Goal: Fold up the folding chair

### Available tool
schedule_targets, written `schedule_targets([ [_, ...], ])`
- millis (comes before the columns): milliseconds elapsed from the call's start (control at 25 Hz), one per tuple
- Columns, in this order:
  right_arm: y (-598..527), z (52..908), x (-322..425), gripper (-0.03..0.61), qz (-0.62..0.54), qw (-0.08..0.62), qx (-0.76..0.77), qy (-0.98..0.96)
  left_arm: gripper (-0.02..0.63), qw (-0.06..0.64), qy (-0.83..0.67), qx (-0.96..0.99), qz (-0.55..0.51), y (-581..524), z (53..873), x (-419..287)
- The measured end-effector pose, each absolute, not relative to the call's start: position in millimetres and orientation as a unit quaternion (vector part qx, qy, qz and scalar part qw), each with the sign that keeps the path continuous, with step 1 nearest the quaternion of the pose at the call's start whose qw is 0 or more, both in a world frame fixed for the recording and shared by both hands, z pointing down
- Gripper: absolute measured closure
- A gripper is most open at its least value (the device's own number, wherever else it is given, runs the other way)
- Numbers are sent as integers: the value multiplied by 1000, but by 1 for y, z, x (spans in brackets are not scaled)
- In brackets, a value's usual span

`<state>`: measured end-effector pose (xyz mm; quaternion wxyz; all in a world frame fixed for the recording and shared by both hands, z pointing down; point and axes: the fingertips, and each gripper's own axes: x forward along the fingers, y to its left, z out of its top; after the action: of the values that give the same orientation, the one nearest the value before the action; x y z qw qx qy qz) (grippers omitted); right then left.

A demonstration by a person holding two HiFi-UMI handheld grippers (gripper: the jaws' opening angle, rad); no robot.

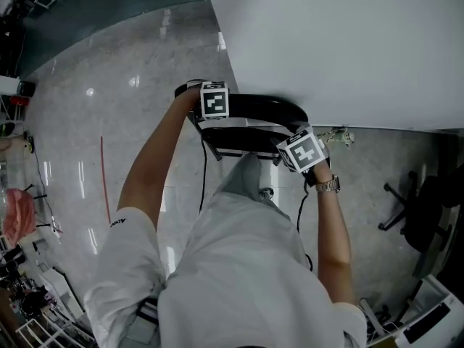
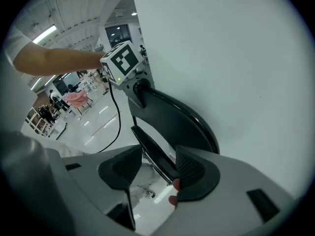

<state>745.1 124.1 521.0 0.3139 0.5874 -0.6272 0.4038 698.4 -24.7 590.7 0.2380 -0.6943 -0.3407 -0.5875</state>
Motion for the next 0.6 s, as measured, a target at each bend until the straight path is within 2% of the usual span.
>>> schedule_targets([
  [80, 132, 525, 738, 362, 409, 313, 583, -628, 428, 249, -324, -705, -579, -27, 583, 701],
  [480, 176, 530, 708, 362, 438, 256, 596, -622, 408, 311, -175, -801, -481, -45, 529, 702],
  [600, 188, 531, 700, 362, 435, 233, 614, -616, 408, 288, -98, -860, -410, -35, 483, 697],
])
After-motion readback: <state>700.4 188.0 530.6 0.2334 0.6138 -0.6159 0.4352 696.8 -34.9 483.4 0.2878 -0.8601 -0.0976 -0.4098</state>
